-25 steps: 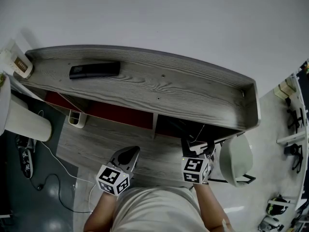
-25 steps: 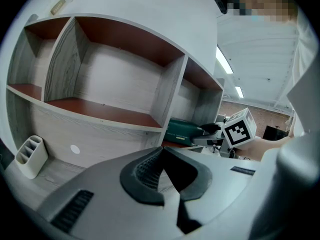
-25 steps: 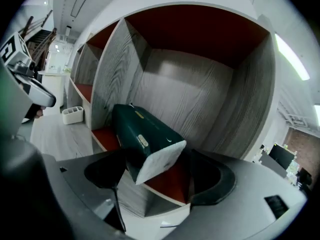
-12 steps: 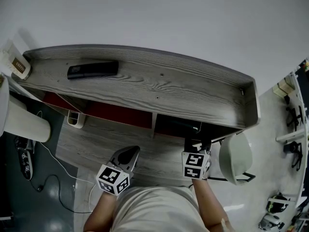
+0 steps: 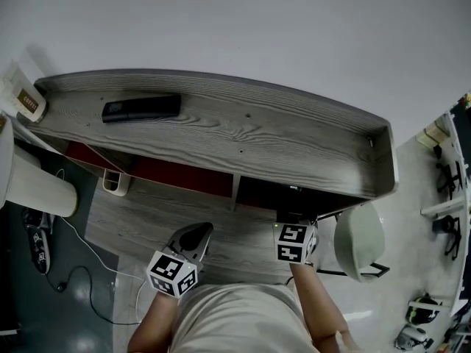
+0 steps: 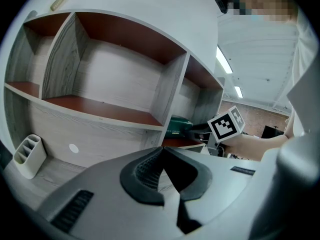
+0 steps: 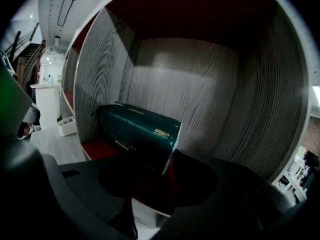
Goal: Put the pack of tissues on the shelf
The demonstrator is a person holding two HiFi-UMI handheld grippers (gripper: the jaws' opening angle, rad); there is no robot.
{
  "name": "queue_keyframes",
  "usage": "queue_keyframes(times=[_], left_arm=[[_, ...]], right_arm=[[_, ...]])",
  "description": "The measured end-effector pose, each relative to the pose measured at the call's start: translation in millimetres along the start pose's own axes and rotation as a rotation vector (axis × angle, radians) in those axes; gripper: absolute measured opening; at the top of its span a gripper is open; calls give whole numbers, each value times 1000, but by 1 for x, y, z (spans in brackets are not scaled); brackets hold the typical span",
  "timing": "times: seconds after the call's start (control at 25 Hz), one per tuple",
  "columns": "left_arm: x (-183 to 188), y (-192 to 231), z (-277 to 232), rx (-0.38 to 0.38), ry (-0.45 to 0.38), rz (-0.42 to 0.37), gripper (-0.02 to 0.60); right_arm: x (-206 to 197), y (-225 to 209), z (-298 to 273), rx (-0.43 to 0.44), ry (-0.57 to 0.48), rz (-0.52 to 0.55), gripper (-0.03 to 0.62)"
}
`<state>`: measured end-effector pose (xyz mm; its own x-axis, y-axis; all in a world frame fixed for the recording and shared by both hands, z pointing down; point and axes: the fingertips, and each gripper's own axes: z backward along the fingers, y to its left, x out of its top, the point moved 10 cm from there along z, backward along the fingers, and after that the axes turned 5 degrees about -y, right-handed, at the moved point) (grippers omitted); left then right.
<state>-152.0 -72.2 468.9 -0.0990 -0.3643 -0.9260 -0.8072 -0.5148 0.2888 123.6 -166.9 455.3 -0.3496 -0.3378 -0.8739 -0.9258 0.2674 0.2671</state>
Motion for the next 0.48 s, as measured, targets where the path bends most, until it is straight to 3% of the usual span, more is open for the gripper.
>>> queue_keyframes(times=[0.48], left_arm=[[5,-6,8,-7,-27,-16,14]], right_arm=[[-4,-2,15,12,-19,-32,216]])
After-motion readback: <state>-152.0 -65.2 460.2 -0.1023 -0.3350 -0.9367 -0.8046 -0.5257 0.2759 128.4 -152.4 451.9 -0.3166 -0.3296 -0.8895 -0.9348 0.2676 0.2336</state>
